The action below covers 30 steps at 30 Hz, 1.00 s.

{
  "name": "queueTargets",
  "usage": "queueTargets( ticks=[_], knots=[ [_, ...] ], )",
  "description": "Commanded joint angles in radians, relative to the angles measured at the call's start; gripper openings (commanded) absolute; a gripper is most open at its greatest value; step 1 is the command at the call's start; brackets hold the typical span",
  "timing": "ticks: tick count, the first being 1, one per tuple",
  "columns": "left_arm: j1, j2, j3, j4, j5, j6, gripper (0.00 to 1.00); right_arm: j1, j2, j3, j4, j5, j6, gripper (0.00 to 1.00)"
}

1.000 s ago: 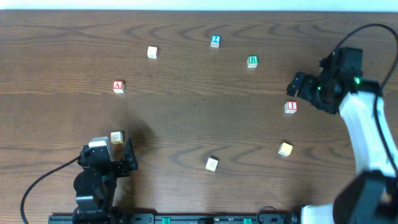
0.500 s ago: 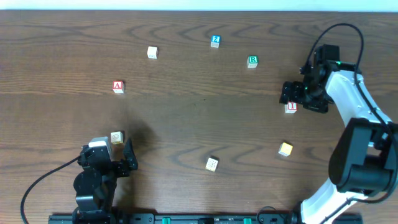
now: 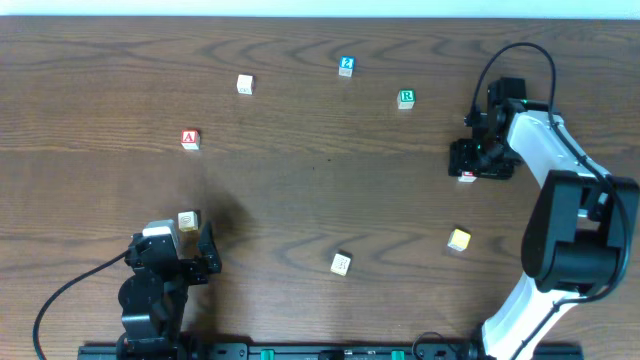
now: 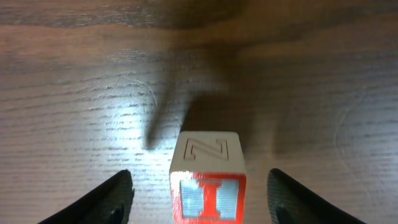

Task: Spell out Ai2
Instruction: 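Carry the red 'I' block with the right gripper toward table center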

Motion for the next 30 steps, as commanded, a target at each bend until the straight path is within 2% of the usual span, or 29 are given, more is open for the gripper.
queueTargets(
  ticks=[1, 7, 9, 15, 22, 30],
  knots=[
    [0.001, -0.006, -0.019, -0.001, 0.003, 0.021, 0.95, 0.010, 0.006, 0.019, 0.014, 0.018, -0.016, 0.64],
    [0.001, -0.006, -0.019, -0.001, 0.003, 0.021, 0.95, 0.010, 0.008, 0.019, 0.027, 0.018, -0.015, 0.53],
    [0.001, -0.006, -0.019, -0.001, 0.003, 0.021, 0.95, 0.011, 0.008, 0.019, 0.027, 0.018, -0.015, 0.41],
    [0.001, -0.006, -0.019, -0.001, 0.003, 0.021, 0.95, 0.011, 0.008, 0.019, 0.023, 0.014, -0.014, 0.40],
    [0.001, -0.006, -0.019, -0.001, 0.003, 0.021, 0.95, 0.011, 0.008, 0.019, 0.013, 0.014, -0.007, 0.29],
    [0.001, -0.006, -0.019, -0.001, 0.003, 0.021, 0.96, 0.021, 0.007, 0.030, 0.008, -0.049, 0.066, 0.22]
  ],
)
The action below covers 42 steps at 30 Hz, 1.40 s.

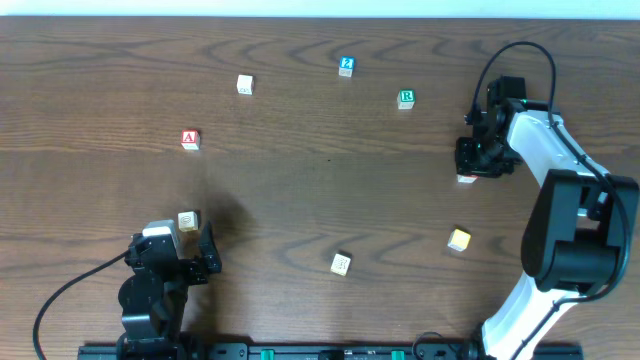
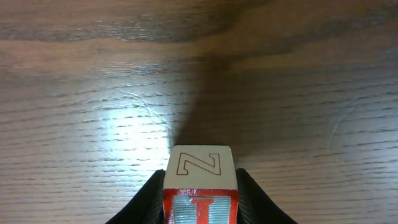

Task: Spell out Ai2
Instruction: 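Carry the red 'I' block with the right gripper toward table center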

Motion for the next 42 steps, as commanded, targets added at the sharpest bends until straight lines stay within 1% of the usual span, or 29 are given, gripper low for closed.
queueTargets(
  ticks=[1, 3, 5, 7, 10, 12, 18, 19, 22, 25, 34, 42],
  knots=[
    [0.001, -0.006, -0.019, -0.001, 0.003, 0.021, 0.95, 0.025, 0.005, 0.036, -0.005, -0.064, 0.053, 0.20],
    [0.001, -0.006, -0.019, -0.001, 0.003, 0.021, 0.95, 0.040, 0.005, 0.069, -0.016, -0.116, 0.055, 0.17],
    [0.001, -0.006, -0.019, -0.001, 0.003, 0.021, 0.96, 0.064, 0.005, 0.122, -0.027, -0.174, 0.058, 0.09],
    [0.001, -0.006, -0.019, -0.001, 0.003, 0.021, 0.95, 0.101, 0.005, 0.192, -0.030, -0.195, 0.096, 0.01],
    [0.001, -0.006, -0.019, -0.001, 0.003, 0.021, 0.95, 0.178, 0.005, 0.296, -0.017, -0.193, 0.147, 0.01],
    [0.001, -0.006, -0.019, -0.001, 0.003, 0.021, 0.95, 0.254, 0.005, 0.358, 0.004, -0.186, 0.147, 0.01],
    [0.001, -0.006, -0.019, -0.001, 0.003, 0.021, 0.95, 0.507, 0.008, 0.447, 0.028, 0.013, 0.138, 0.01],
    [0.001, -0.006, -0.019, -0.001, 0.003, 0.021, 0.95, 0.552, 0.009, 0.447, 0.034, 0.053, 0.177, 0.01],
    [0.001, -0.006, -0.019, -0.001, 0.003, 0.021, 0.95, 0.613, 0.023, 0.447, 0.032, 0.114, 0.285, 0.01],
    [0.001, -0.006, -0.019, -0.001, 0.003, 0.021, 0.95, 0.632, 0.061, 0.447, 0.030, 0.095, 0.353, 0.01],
    [0.001, -0.006, -0.019, -0.001, 0.003, 0.021, 0.95, 0.633, 0.201, 0.447, 0.026, 0.055, 0.430, 0.01],
    [0.001, -0.006, -0.019, -0.001, 0.003, 0.021, 0.95, 0.633, 0.220, 0.447, -0.023, 0.036, 0.499, 0.01]
  ],
)
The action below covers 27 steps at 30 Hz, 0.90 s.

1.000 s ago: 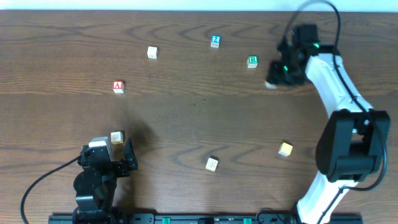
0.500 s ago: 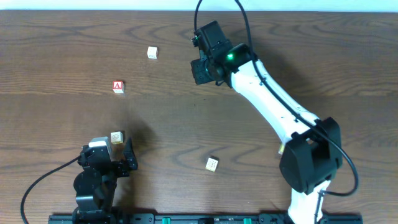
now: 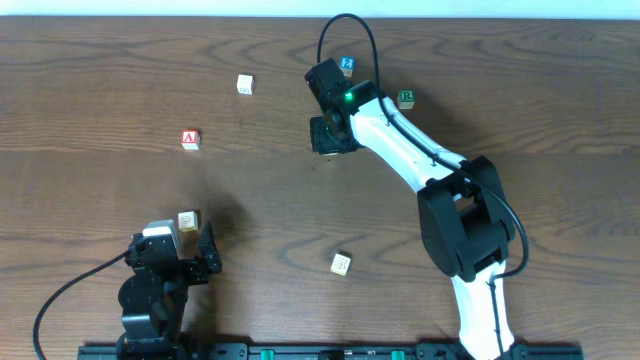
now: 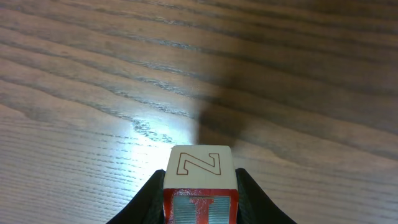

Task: Spell out Ai2
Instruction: 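Carry the red 'I' block with the right gripper toward table center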

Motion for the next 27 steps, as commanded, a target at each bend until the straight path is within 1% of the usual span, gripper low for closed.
queueTargets(
  ticks=[1, 18, 27],
  knots=[
    [0.001, -0.006, -0.019, -0.001, 0.000, 0.021, 0.95, -0.005, -0.006, 0.013, -0.010, -0.007, 0.052, 0.01],
    [0.001, -0.005, -0.019, -0.001, 0.000, 0.021, 0.95, 0.001, 0.038, 0.013, -0.039, -0.007, 0.067, 0.01],
    [0.001, -0.006, -0.019, -0.001, 0.000, 0.021, 0.96, 0.033, 0.058, 0.013, -0.042, -0.006, 0.067, 0.01]
  ],
)
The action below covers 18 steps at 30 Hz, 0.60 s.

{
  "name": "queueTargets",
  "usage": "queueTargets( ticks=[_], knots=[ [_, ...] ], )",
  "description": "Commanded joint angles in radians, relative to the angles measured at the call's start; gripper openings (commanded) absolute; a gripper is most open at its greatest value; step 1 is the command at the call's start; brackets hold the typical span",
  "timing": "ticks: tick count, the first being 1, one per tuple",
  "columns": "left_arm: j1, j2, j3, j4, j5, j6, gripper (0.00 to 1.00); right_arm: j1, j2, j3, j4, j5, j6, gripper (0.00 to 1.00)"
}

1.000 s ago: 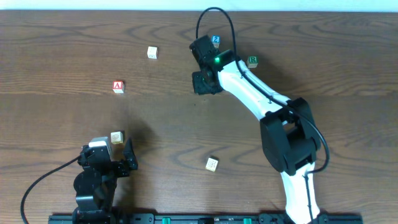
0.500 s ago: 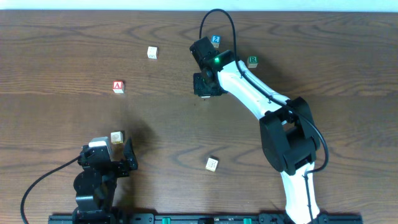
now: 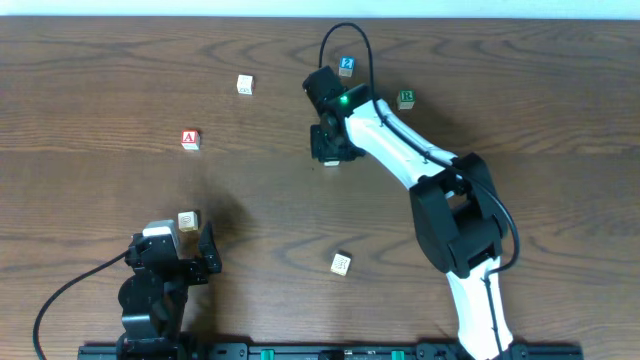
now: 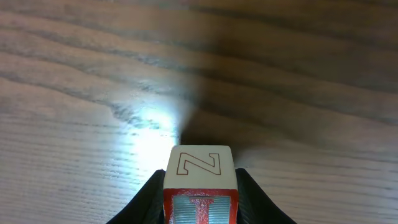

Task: Spell out Ai2
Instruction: 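Carry the red 'I' block with the right gripper toward table center, then lower the 'I' block onto the table and open the right gripper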

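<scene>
In the right wrist view my right gripper [image 4: 199,190] is shut on the I block [image 4: 199,167]. The block is wooden, with a red-framed I facing the camera and an outlined Z on top, and it sits close over the wood. From overhead the right gripper [image 3: 329,146] is at the upper middle of the table. The red A block [image 3: 190,139] lies well to its left. The blue 2 block [image 3: 346,66] lies just beyond it. My left gripper [image 3: 206,250] rests at the near left, its opening unclear.
A green R block [image 3: 405,98] lies right of the 2 block and a white block [image 3: 244,84] at the far left-centre. A pale block [image 3: 187,220] sits beside the left arm. Another pale block [image 3: 341,263] lies near the front middle.
The right gripper, still shut on the I block, has shifted slightly toward the table's near side. The block's shadow now lies closer under it. The left arm has not moved.
My right gripper stood open around the I block at the table's right side, then was shut on it there. Later it held the block at the upper middle, between the A and R blocks, and it is still there.
</scene>
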Motion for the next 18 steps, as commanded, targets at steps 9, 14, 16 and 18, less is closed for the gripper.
queueTargets(
  ticks=[9, 14, 16, 18],
  knots=[
    [0.001, -0.006, -0.019, -0.001, 0.000, 0.021, 0.95, 0.020, 0.022, 0.013, -0.002, 0.016, 0.016, 0.01],
    [0.001, -0.006, -0.019, -0.001, 0.000, 0.021, 0.95, 0.023, 0.022, 0.013, -0.005, 0.041, 0.027, 0.01],
    [0.001, -0.006, -0.019, -0.001, 0.000, 0.021, 0.95, 0.024, 0.022, 0.013, -0.004, 0.042, 0.027, 0.09],
    [0.001, -0.006, -0.019, -0.001, 0.000, 0.021, 0.95, 0.024, 0.022, 0.013, -0.004, 0.042, 0.027, 0.17]
  ],
)
